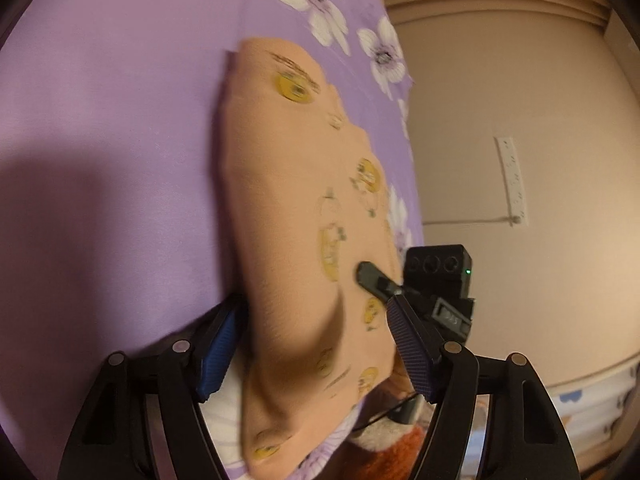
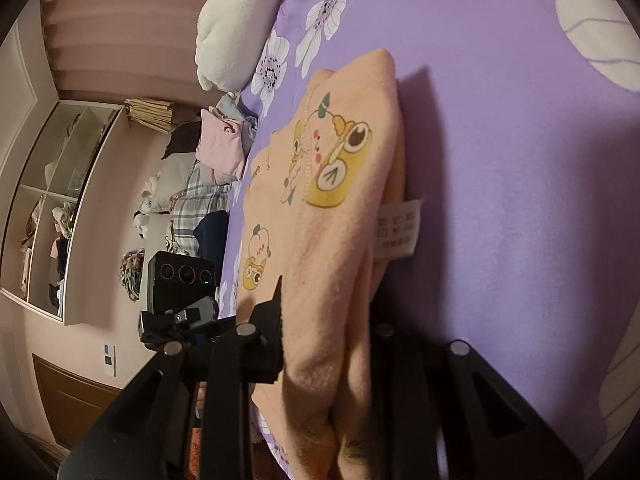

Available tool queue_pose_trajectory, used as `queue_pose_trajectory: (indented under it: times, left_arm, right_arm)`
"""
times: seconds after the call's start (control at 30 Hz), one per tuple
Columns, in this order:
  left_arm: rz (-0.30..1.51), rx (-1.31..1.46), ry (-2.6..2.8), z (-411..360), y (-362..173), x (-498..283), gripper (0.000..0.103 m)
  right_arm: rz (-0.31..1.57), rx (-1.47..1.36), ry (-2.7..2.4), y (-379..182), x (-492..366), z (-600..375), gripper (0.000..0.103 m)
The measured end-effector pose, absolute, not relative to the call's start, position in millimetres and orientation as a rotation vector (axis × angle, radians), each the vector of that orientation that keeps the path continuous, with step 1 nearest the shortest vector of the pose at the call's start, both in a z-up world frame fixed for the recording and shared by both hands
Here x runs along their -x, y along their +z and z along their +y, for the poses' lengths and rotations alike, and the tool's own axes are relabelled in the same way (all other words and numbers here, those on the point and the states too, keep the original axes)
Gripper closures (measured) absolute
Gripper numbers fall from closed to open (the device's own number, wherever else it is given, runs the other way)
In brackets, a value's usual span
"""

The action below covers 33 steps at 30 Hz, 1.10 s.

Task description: Fold small clothes

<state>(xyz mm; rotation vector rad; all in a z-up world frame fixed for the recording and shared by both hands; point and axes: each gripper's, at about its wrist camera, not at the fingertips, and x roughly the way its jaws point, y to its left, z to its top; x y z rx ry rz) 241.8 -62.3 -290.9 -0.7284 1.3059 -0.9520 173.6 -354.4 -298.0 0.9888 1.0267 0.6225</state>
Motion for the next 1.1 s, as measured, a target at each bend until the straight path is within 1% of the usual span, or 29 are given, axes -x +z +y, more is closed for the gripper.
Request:
queue_pose_trajectory:
  times: [0.1,0.13,0.17,0.23,0.27,0.3,0.33,0.47,0.6,0.77,0.97,1.1]
  left_arm:
    - [1.305,0.712,-0.982,-77.9,-287.2,-247.3,0.03]
    - [1.304,0.708,-0.971,-79.6,-287.1,-247.6,0.032]
    - [1.314,0.706,-0.944,-82.0,-288.5,-249.6,0.035]
    - [1.333,0.694,-0.886,-77.5,-291.8,-251.3,0.06]
    - [1.339,0.701,-0.865,-74.5,-295.0,-252.7,0.063]
    - [1.346,0.699,-0.855,-74.4,-297.4,-253.6,0.071]
    - [1.353,0.707,-0.843,-73.7,-299.9,-254.8,0.072]
    - [1.36,0.752,-0.811,-72.9,-305.2,-259.9,0.075]
    - [1.26,0.648,-0.772,-77.0,-287.5,-244.0,0.077]
    - [1.207,0.71,-0.842,-73.1,-271.2,-238.2,0.079]
    - [1.072,0.634,-0.928,-66.6,-212.7,-222.4,0.079]
    - [0.99,0.568,-0.922,-63.4,-172.7,-215.7,0.079]
  right_arm:
    - [1.024,-0.979,0.613,-297.7,-175.1,-351.5,0.082]
    - [1.021,-0.985,0.614,-298.3,-174.7,-353.2,0.082]
    - [1.015,-0.993,0.617,-298.4,-174.5,-354.1,0.082]
    - [1.008,-0.996,0.616,-299.0,-174.6,-352.2,0.082]
    - [1.005,-0.991,0.61,-298.5,-173.7,-352.1,0.081]
    - [0.998,-0.979,0.605,-296.9,-172.7,-350.7,0.081]
    - [0.992,-0.965,0.599,-295.3,-171.7,-349.6,0.081]
    - [0.984,-0.956,0.594,-296.8,-171.6,-349.0,0.083]
    - [0.962,-0.944,0.575,-295.2,-169.8,-348.7,0.082]
    - [0.896,-0.891,0.58,-276.1,-164.0,-346.2,0.082]
    - [0.749,-0.826,0.63,-223.5,-148.9,-350.7,0.082]
    - [0.663,-0.724,0.621,-181.1,-145.4,-339.2,0.082]
